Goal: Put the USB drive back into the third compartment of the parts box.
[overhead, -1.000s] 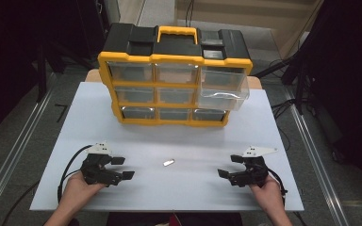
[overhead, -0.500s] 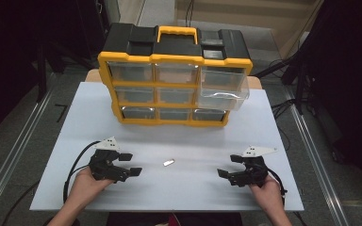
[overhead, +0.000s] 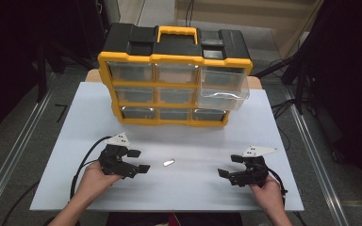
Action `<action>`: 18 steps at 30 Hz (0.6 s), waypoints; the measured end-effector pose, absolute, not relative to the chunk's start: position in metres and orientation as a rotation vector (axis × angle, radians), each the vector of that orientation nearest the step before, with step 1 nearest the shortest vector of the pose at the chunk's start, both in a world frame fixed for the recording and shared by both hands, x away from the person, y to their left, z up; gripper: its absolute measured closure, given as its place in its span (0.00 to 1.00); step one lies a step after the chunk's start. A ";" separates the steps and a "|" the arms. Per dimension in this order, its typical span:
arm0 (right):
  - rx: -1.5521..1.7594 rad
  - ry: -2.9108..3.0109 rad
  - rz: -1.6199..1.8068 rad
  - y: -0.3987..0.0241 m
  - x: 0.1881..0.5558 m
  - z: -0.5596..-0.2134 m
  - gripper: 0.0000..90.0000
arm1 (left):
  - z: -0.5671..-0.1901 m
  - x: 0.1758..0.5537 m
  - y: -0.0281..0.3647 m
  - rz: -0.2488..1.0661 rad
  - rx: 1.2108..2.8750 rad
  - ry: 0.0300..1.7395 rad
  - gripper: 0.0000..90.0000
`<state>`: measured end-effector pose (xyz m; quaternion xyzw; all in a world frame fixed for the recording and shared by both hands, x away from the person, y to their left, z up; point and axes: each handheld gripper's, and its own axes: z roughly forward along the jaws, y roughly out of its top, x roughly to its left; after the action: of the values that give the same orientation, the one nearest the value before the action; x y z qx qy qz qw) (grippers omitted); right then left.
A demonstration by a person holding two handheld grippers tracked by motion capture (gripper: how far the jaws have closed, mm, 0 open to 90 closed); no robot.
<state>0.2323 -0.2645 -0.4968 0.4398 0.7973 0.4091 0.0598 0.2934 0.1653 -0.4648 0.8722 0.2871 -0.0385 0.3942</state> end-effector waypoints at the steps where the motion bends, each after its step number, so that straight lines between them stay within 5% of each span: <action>1: 1.332 2.414 1.239 -0.264 0.232 -0.497 0.15 | -0.464 0.295 0.164 -0.107 2.211 0.725 0.29; 18: 1.331 2.414 1.237 -0.265 0.233 -0.497 0.15 | -0.460 0.306 0.139 -0.122 2.236 0.693 0.29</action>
<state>0.2326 -0.2650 -0.4969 0.4397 0.7975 0.4087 0.0603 0.3062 0.1392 -0.4595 0.8792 0.2723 -0.0478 0.3881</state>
